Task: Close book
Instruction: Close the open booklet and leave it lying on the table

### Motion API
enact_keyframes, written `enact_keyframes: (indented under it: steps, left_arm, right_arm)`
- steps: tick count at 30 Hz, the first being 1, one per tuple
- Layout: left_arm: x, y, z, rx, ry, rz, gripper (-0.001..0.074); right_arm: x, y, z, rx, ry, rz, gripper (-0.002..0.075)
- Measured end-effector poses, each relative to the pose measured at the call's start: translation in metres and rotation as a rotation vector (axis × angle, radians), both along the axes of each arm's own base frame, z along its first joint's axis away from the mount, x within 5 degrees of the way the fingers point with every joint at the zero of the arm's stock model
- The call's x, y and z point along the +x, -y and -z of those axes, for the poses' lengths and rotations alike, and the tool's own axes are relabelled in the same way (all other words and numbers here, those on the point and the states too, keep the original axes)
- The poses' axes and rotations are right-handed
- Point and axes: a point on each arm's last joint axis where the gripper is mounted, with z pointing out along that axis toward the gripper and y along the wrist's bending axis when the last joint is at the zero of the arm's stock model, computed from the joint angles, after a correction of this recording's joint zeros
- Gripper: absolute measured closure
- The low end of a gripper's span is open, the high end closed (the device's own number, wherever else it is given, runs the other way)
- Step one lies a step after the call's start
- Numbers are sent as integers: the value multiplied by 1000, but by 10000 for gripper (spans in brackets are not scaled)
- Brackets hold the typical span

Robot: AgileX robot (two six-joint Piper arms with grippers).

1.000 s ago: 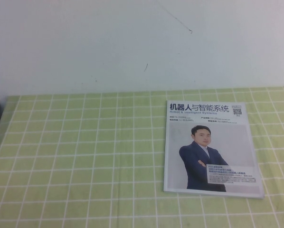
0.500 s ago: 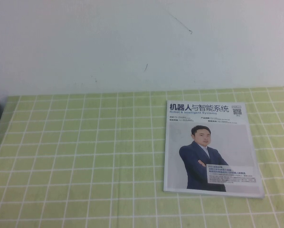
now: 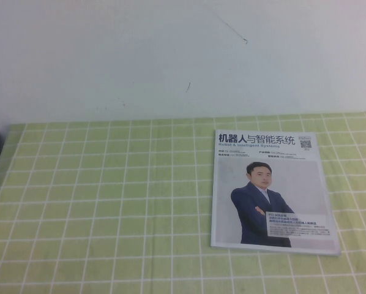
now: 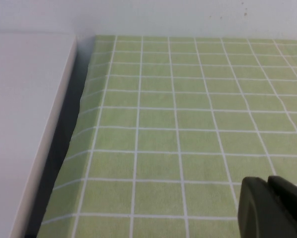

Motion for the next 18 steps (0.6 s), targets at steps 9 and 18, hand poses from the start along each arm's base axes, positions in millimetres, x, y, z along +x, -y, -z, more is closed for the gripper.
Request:
enact_keyframes:
  steps: [9,18]
  left_arm:
    - [0,1,0,28,-1,22,738]
    - [0,4,0,70,3,95,738]
  right_arm:
    - [0,0,0,0,0,0,729]
    - [0,0,0,2,0,0,729]
